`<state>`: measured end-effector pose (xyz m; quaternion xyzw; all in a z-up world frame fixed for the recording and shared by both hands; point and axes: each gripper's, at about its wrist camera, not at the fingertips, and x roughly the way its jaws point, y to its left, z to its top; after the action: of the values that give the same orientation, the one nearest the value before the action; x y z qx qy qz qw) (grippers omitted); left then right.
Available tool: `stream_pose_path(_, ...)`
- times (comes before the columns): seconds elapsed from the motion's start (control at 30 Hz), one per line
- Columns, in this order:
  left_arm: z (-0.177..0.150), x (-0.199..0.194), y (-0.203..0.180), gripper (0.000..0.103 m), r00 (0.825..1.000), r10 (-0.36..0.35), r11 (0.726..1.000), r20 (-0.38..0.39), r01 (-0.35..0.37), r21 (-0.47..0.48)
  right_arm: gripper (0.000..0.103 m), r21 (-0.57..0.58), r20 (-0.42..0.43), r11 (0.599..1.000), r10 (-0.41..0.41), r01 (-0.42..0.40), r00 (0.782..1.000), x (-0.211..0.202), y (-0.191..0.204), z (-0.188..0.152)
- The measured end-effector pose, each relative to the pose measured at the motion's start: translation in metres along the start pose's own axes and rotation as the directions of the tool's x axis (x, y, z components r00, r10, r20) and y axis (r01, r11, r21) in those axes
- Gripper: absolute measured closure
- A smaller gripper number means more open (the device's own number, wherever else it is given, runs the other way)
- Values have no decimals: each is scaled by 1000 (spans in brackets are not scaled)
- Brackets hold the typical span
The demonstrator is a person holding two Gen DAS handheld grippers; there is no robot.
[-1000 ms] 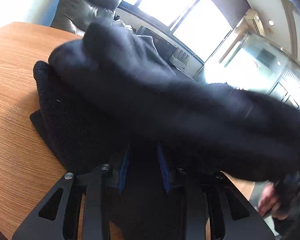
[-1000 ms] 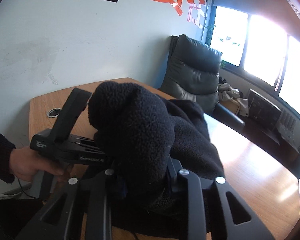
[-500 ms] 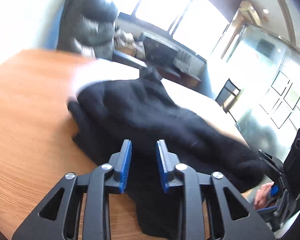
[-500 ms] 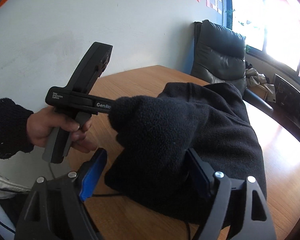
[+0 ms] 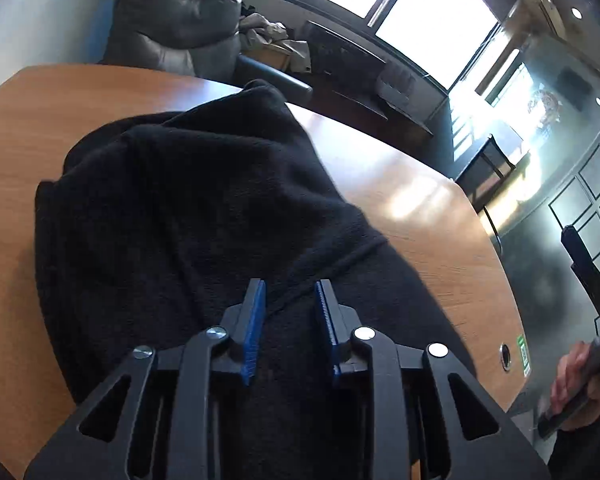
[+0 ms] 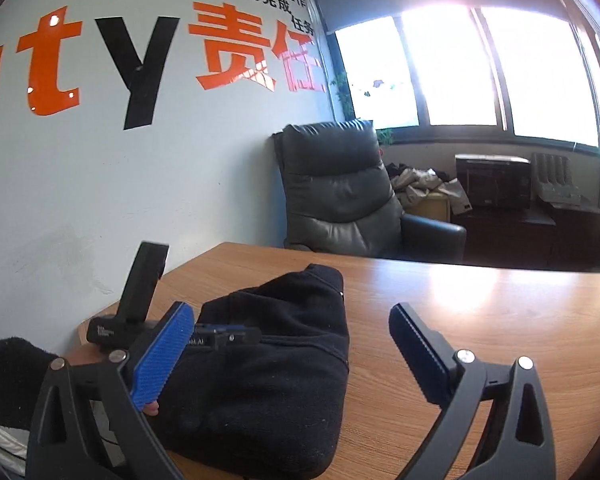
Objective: Fold clothes
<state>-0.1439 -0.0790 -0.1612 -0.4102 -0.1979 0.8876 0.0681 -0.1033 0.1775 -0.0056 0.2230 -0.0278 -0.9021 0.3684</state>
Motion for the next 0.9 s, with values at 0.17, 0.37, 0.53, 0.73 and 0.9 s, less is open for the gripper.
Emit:
stream_pose_path(0.17, -33, -54, 34, 95, 999, 1, 997, 38, -4, 81, 2, 15, -175, 1000, 17, -15, 984, 61, -7, -9)
stream_pose_path(0.37, -24, -72, 51, 95, 999, 0, 993, 35, -4, 115, 3, 155, -396, 985, 129, -73, 909, 142, -24, -28)
stream_pose_path(0.53, 4, -100, 74, 95, 998, -60, 988, -12, 61, 145, 11, 326, -443, 940, 250, -105, 861, 154, -40, -48)
stream_pose_path(0.73, 21, -150, 101, 48, 999, -40, 988, -8, 41, 147, 11, 338, -454, 928, 308, -159, 836, 160, -10, -63)
stream_pose_path(0.9, 7, -207, 101, 23, 997, 10, 999, 77, -13, 42, 11, 423, -495, 895, 360, -142, 791, 180, -2, -93)
